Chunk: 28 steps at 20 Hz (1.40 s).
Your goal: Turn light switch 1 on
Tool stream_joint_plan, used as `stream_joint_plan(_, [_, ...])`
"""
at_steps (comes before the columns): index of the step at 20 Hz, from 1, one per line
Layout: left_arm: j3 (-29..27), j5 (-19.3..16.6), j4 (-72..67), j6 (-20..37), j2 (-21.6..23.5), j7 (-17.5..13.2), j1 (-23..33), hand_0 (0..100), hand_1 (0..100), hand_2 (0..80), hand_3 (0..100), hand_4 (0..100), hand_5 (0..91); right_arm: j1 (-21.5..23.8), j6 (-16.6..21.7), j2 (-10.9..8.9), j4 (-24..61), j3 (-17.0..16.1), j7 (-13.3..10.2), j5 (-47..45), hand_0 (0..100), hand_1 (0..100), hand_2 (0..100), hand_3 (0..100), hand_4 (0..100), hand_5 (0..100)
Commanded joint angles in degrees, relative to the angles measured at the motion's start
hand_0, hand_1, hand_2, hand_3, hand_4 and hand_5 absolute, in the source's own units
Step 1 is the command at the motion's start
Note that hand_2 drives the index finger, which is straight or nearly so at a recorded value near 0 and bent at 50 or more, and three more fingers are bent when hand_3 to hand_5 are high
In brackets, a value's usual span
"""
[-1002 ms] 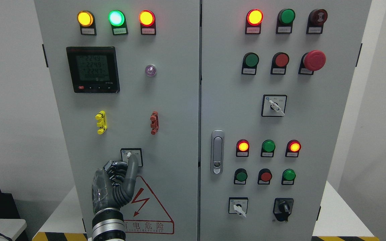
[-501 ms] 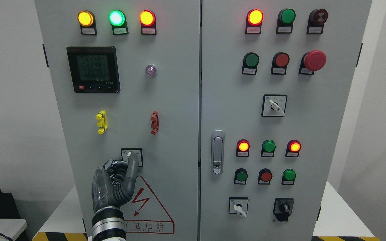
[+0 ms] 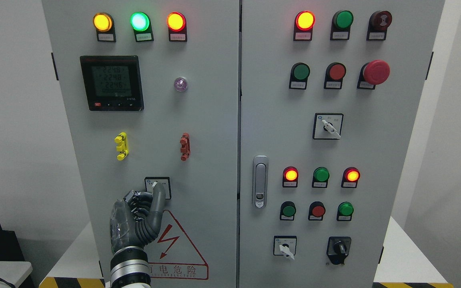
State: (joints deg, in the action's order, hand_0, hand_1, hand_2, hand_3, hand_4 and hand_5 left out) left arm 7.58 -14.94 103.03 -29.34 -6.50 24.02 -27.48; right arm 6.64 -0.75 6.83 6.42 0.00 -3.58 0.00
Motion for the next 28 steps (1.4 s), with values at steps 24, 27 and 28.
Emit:
stream_joint_plan(24, [0.2, -0.2, -0.2, -1.2, 0.0, -0.2, -1.0, 32, 40, 56.9, 77, 82, 77.3, 0.0, 0.0, 0.02, 0.0, 1.0, 0.0, -1.4, 12, 39, 0, 0, 0, 0])
stream_joint_plan(27, [0.2, -0.2, -0.2, -1.2, 0.0, -0.2, -1.0, 35, 40, 56.7, 77, 82, 77.3, 0.0, 0.0, 0.02, 0.0, 1.0, 0.0, -1.4, 12, 39, 0, 0, 0, 0])
stream_joint_plan(28, [0.2, -0.2, -0.2, -1.2, 0.0, -0.2, -1.0, 35, 40, 56.3, 77, 82, 77.3, -0.1, 0.0, 0.02, 0.0, 1.0, 0.0, -1.4, 12, 39, 0, 0, 0, 0])
